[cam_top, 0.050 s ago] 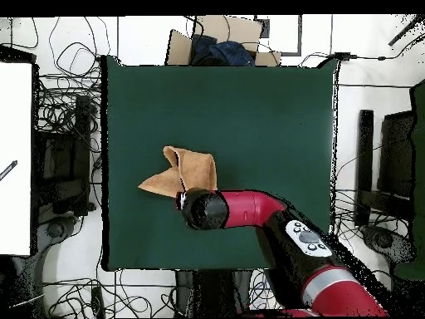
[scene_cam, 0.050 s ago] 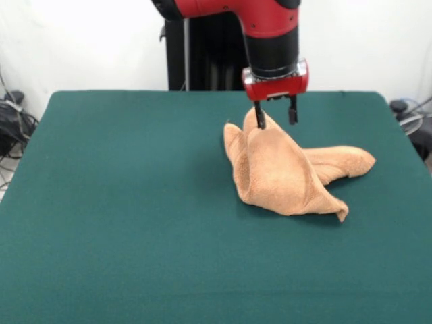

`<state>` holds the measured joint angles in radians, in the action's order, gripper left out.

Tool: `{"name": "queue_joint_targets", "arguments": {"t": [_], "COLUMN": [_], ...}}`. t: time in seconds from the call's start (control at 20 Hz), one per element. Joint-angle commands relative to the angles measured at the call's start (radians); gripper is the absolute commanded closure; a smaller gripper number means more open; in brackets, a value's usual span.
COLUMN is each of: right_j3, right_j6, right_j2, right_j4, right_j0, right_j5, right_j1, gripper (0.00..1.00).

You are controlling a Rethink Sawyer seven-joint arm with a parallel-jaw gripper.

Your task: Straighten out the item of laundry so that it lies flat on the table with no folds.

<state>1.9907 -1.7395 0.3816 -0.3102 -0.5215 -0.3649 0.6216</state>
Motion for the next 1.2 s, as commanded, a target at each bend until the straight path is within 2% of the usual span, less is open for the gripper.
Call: {"name": "queue_joint_targets", "arguments": {"t": [0.05,0.2,0.9,0.95,1.2], "right_j3": [-0.068,-0.088,-0.093,-0.090,-0.094], "right_j6": [-0.063,-0.061,-0.049,-0.049,-0.043], "right_j2": [-0.002,0.000,0.009,0.011,0.011], "right_j4": [-0.045,-0.048,-0.049,-0.049,-0.054], "right_j0": [-0.005,0.000,-0.009,-0.011,-0.010], "right_j5": [0.078,0.091,0.109,0.113,0.112], "right_j1": [-0.026,-0.058,-0.080,-0.081,-0.082], "gripper": [0.00,0.00,0.00,1.00,1.00]}}
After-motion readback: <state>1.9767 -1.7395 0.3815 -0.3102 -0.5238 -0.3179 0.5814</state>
